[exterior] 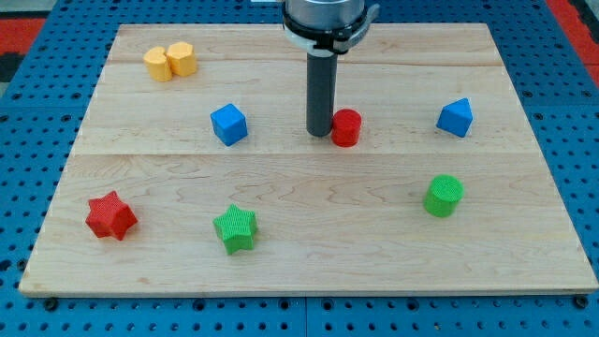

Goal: Push the red circle into the red star

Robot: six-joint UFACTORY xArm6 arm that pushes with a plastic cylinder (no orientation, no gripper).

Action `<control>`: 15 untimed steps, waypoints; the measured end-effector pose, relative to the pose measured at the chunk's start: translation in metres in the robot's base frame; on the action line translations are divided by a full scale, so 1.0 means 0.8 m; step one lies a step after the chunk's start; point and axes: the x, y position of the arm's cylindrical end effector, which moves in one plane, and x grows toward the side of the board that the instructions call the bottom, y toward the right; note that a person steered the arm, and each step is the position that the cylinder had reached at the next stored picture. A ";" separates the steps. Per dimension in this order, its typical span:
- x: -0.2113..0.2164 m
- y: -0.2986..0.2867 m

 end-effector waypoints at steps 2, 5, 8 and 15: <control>-0.027 0.076; 0.058 0.073; 0.117 -0.134; 0.261 -0.218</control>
